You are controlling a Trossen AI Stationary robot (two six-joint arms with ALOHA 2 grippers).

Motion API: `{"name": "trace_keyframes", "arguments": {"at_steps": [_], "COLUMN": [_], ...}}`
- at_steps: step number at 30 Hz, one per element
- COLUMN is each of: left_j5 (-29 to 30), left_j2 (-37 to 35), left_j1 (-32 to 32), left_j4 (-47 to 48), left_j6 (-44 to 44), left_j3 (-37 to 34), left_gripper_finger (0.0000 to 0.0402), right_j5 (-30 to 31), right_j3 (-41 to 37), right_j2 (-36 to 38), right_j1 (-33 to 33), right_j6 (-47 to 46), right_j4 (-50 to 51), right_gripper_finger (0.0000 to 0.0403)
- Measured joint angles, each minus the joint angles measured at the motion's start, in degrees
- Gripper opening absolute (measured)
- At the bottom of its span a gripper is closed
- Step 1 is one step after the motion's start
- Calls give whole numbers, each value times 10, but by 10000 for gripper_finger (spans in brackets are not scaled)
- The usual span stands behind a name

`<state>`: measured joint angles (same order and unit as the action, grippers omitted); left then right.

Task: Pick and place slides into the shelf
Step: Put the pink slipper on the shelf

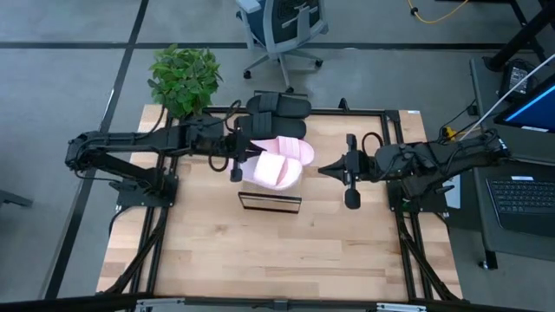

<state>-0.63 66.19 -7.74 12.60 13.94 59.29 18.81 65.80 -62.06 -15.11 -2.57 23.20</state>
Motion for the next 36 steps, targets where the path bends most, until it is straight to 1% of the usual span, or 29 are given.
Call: {"name": "trace_keyframes", "arguments": {"at_steps": [2, 6, 9, 16, 20, 31, 36], "left_j5": [-3, -34, -36, -10, 22, 31, 29], "left_j2": [8, 21, 24, 25, 30, 81, 82], "left_j1": [-4, -4, -4, -4, -4, 1, 8], "left_j4": [5, 1, -5, -4, -2, -24, -32], "left_j6": [-1, -5, -8, -9, -10, -16, -16], "left_j3": [0, 0, 0, 0, 0, 0, -1], "left_gripper_finger": [0, 0, 0, 0, 0, 0, 0], "right_j5": [0, 0, 0, 0, 0, 0, 0], "right_j3": [0, 0, 0, 0, 0, 0, 0], "right_j2": [0, 0, 0, 0, 0, 0, 0], "right_j1": [4, 17, 26, 45, 54, 64, 64], "right_j6": [0, -2, 1, 17, 29, 29, 29], "right_j4": [11, 32, 31, 31, 31, 32, 34], "right_gripper_finger": [4, 4, 4, 4, 4, 4, 4]}}
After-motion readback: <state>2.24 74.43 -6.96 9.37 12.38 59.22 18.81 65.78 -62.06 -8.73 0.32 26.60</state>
